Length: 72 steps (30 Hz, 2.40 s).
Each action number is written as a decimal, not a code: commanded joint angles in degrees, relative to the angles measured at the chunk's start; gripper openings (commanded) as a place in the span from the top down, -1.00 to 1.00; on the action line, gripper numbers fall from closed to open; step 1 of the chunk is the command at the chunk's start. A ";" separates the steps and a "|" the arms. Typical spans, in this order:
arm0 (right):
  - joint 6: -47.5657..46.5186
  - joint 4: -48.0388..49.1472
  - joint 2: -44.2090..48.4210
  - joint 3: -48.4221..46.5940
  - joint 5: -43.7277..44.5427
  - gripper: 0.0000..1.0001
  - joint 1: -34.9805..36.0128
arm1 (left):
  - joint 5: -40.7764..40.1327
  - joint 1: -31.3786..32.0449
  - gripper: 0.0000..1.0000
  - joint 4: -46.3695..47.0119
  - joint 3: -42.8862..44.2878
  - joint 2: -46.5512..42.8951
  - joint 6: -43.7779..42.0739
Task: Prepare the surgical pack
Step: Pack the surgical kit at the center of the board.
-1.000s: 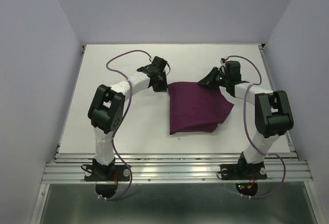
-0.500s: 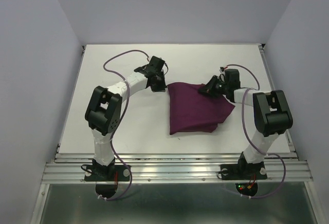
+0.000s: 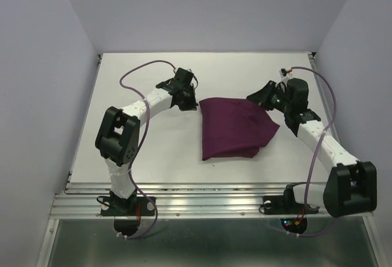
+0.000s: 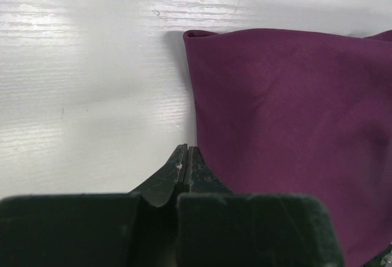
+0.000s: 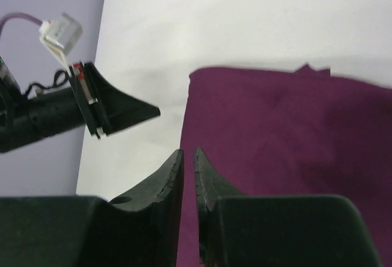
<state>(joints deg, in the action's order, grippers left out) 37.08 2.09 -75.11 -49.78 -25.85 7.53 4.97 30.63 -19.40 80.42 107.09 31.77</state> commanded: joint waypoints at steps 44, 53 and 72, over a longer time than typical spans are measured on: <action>8.18 -12.90 15.96 13.49 14.77 0.58 23.66 | 4.61 0.48 1.00 4.02 -4.49 -6.81 1.45; 13.80 0.60 2.80 16.63 15.56 0.57 33.25 | 3.91 0.48 1.00 3.49 -4.57 -7.15 1.10; 3.00 -13.50 -4.24 -3.80 29.36 0.51 33.78 | 3.73 0.48 1.00 2.79 -3.78 -7.77 0.49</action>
<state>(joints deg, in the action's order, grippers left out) 45.12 -7.88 -75.94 -46.46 -2.24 40.97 8.97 30.76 -16.40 74.83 100.86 33.41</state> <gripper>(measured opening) 0.244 0.025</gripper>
